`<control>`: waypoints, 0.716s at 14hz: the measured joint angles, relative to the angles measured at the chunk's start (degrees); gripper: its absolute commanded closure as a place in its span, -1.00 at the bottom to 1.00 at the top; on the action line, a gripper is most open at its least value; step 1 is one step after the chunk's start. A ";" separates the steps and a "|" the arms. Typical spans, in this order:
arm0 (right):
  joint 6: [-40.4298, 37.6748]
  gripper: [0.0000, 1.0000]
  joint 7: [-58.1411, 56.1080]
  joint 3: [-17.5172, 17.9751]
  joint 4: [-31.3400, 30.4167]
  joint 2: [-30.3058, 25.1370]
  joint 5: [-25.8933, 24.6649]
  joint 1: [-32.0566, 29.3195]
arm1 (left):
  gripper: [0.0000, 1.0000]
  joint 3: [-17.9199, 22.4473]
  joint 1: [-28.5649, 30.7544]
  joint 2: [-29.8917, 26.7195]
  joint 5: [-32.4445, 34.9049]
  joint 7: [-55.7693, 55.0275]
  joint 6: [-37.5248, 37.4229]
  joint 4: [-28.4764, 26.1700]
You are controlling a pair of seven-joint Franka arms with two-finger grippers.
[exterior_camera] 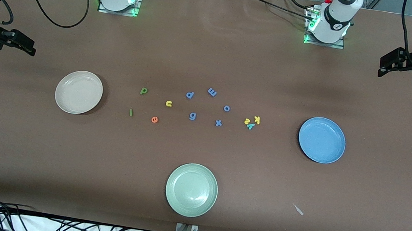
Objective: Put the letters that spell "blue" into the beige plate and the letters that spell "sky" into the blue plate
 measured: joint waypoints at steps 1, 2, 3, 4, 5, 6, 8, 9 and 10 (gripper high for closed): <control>0.00 -1.00 0.00 0.00 0.00 0.03 0.00 0.00 | -1.00 0.00 0.00 0.00 0.00 0.00 0.00 0.00; -0.02 -1.00 -0.05 0.00 -0.04 0.15 0.09 0.00 | -1.00 0.00 0.00 0.00 0.00 0.00 0.00 0.00; -0.03 -1.00 -0.24 0.00 -0.10 0.44 0.20 0.00 | -1.00 0.00 0.00 0.00 0.00 0.00 0.00 0.00; 0.00 -1.00 -0.46 0.00 -0.10 0.85 0.34 0.01 | -1.00 0.00 0.00 0.00 0.00 0.00 0.00 0.00; 0.03 -1.00 -0.65 0.02 -0.10 1.28 0.43 0.03 | -1.00 0.00 0.00 0.00 0.00 0.00 0.00 0.00; 0.03 -1.00 -0.78 0.13 -0.10 1.70 0.47 0.12 | -1.00 0.00 0.00 0.00 0.00 0.00 0.00 0.00; 0.06 -1.00 -1.04 0.67 -0.14 3.12 0.85 0.81 | -1.00 -0.02 -0.05 0.00 -0.01 0.00 0.00 0.04; 0.30 -1.00 -1.05 0.84 -0.14 4.33 1.14 2.09 | -1.00 -0.08 -0.16 0.01 -0.04 0.00 0.00 0.14; 1.12 -1.00 -0.99 0.96 -0.13 5.78 1.18 3.86 | -1.00 -0.14 -0.28 0.08 -0.21 0.00 0.00 0.40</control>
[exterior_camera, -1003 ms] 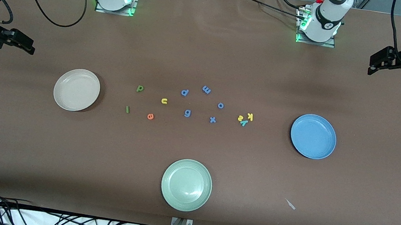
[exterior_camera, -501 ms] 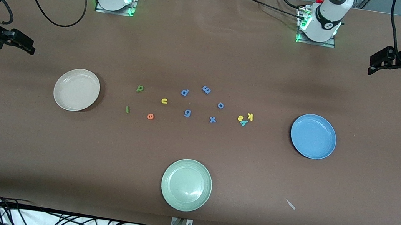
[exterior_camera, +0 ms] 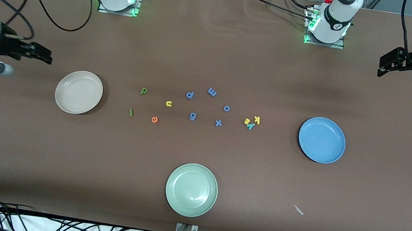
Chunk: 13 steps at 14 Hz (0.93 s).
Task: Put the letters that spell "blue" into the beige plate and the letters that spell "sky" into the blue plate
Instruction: 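Grasp the green l with the right gripper while the left gripper grasps k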
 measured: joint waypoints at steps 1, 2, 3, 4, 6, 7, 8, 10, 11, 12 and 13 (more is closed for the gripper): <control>1.20 -1.00 0.26 0.12 0.00 1.60 0.01 1.70 | -1.00 -0.05 -0.06 0.19 -0.90 0.00 0.00 0.36; 2.37 -1.00 0.51 0.19 -0.01 3.31 0.23 3.06 | -1.00 -0.06 -0.08 0.52 -2.56 0.00 0.00 0.64; 3.67 -1.00 0.61 0.26 -0.05 5.12 1.01 3.94 | -1.00 -0.09 -0.17 1.15 -4.32 0.00 0.02 0.78; 5.53 -1.00 0.61 0.27 -0.11 7.03 1.96 4.56 | -1.00 -0.24 -0.35 2.23 -5.88 0.00 0.35 0.82; 10.18 -1.00 1.10 0.30 -0.22 11.08 2.58 6.06 | -1.00 -2.17 -0.50 5.68 -7.51 -0.31 4.94 0.51; 12.20 -1.00 2.35 0.30 -0.32 12.86 2.59 6.98 | -1.00 -3.63 -0.74 7.50 -7.54 -1.08 8.81 -0.67; 14.10 -1.00 3.91 0.31 -0.54 14.40 2.58 8.10 | -1.00 -4.45 -1.48 9.01 -7.55 -1.66 13.61 -2.86; 19.54 -1.00 6.09 0.32 -2.69 16.50 2.54 10.33 | -1.00 -4.85 -3.77 11.58 -7.57 -2.17 23.22 -8.23; 22.85 -1.00 6.43 0.32 -4.74 16.95 2.52 10.93 | -1.00 -4.87 -4.95 13.20 -7.58 -2.24 26.49 -9.96; 26.07 -1.00 6.48 0.30 -7.11 17.13 2.44 11.15 | -1.00 -4.88 -6.38 15.28 -7.58 -2.24 29.25 -10.95; 29.30 -1.00 6.48 0.26 -9.45 17.22 2.30 11.16 | -1.00 -4.91 -8.10 17.89 -7.58 -2.24 32.30 -11.44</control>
